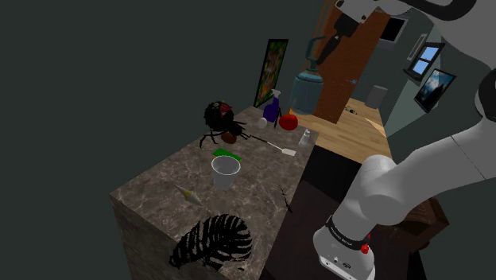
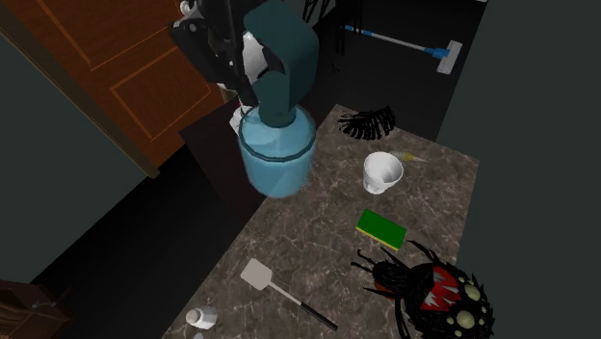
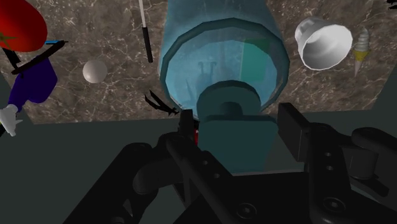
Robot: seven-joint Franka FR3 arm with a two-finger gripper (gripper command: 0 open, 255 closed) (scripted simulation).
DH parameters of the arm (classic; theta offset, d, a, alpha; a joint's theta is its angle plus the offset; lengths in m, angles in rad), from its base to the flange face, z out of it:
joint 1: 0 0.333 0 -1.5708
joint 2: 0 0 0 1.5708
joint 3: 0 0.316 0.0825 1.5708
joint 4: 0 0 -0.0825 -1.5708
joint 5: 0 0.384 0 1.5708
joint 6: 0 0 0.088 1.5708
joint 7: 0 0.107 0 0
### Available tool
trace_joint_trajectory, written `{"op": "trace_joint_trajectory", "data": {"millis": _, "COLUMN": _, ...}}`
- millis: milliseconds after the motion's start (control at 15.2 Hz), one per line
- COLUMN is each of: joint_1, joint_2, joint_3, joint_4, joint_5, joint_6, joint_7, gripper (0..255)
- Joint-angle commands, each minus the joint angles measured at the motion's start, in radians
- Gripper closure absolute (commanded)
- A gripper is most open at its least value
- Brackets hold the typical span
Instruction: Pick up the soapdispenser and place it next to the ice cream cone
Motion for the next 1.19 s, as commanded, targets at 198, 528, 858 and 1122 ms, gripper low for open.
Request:
{"op": "trace_joint_trajectory", "data": {"millis": 198, "joint_1": 0.016, "joint_2": 0.044, "joint_3": -0.008, "joint_4": 0.108, "joint_5": 0.018, "joint_6": -0.066, "joint_7": -0.005, "gripper": 255}}
{"op": "trace_joint_trajectory", "data": {"millis": 528, "joint_1": 0.029, "joint_2": 0.084, "joint_3": -0.019, "joint_4": 0.205, "joint_5": 0.034, "joint_6": -0.125, "joint_7": -0.012, "gripper": 255}}
{"op": "trace_joint_trajectory", "data": {"millis": 858, "joint_1": 0.036, "joint_2": 0.062, "joint_3": 0.07, "joint_4": 0.073, "joint_5": 0.035, "joint_6": -0.019, "joint_7": 0.094, "gripper": 255}}
{"op": "trace_joint_trajectory", "data": {"millis": 1122, "joint_1": 0.05, "joint_2": 0.067, "joint_3": 0.127, "joint_4": -0.008, "joint_5": 0.043, "joint_6": 0.063, "joint_7": 0.17, "gripper": 255}}
